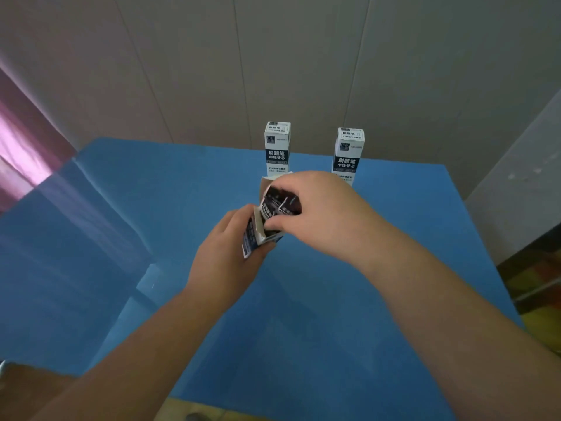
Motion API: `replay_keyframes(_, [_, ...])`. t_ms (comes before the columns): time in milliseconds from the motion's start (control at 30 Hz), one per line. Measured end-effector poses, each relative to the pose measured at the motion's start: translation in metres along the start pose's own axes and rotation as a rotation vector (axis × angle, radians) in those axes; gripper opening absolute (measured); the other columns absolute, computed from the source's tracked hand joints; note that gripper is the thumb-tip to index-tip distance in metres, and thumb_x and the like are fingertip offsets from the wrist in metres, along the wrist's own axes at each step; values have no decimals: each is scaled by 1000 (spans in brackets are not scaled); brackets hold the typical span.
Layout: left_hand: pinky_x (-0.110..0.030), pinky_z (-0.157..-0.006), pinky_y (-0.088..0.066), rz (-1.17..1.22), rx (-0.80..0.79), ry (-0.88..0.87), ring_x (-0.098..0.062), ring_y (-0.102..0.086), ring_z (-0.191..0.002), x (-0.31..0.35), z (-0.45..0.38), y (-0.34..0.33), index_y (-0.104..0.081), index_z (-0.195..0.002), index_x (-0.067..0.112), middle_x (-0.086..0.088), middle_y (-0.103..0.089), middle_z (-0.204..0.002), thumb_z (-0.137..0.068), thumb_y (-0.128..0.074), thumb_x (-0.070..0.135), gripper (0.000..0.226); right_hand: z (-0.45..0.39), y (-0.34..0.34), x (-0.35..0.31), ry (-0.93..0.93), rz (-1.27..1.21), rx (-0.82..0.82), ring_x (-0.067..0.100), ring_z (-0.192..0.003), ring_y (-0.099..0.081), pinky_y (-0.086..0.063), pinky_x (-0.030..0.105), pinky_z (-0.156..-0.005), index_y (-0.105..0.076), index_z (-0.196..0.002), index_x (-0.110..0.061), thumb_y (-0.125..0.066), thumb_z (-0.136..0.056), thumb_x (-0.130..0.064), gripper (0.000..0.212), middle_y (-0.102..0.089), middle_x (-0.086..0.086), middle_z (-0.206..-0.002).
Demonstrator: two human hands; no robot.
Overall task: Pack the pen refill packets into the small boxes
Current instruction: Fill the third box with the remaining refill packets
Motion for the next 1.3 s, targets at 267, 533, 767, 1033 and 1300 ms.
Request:
replay_keyframes(267, [-18,-69,-42,-31,13,3,0,-54,-97,-1,-3,-4,-51,-111,42,26,-54,-109,-84,-75,38,37,-8,-20,-4,-68,195,-56,22,-69,-56,-30,25,-48,-59,-69,-22,-63,-90,-18,22,-55,-4,-67])
replay_keyframes(533, [-33,-73,-50,-41,-25,12,-6,-55,-101,0,-4,-5,-52,-115,38,22,-57,-112,-86,-71,43,35,-7,0,-13,-56,337,-65,23,-82,-66,-54,33,-65,-75,-93,-26,-70,-84,-22,11,-69,-1,-85])
replay_keyframes(767, [-22,-68,-43,24,-4,0,5,-54,-99,7,-2,-1,-44,-99,58,32,-53,-110,-79,-65,45,31,-17,-18,-18,-54,533,-53,18,-55,-42,-26,25,-46,-58,-79,-18,-61,-84,-7,13,-45,1,-71])
replay_keyframes(1033, [-37,-80,-54,80,-7,40,-1,-58,-101,1,-2,3,-51,-107,48,26,-57,-109,-80,-68,47,32,-20,-12,-18,22,579,77,17,-50,-43,-22,23,-45,-60,-73,-19,-66,-83,-14,12,-47,-2,-62])
replay_keyframes(1300, [-38,-84,-54,98,-24,83,5,-58,-103,-2,-11,2,-52,-116,49,28,-58,-113,-79,-71,47,41,-26,-8,5,55,206,-58,8,-63,-61,-45,28,-53,-72,-85,-26,-72,-78,-28,7,-65,-9,-78])
Point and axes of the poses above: each hand's wrist, its own z-axis away from the middle knuckle, its own y-axis out of the back of the hand, x = y × z, the point moved 3 cm from there along -z, towards the middle knuckle
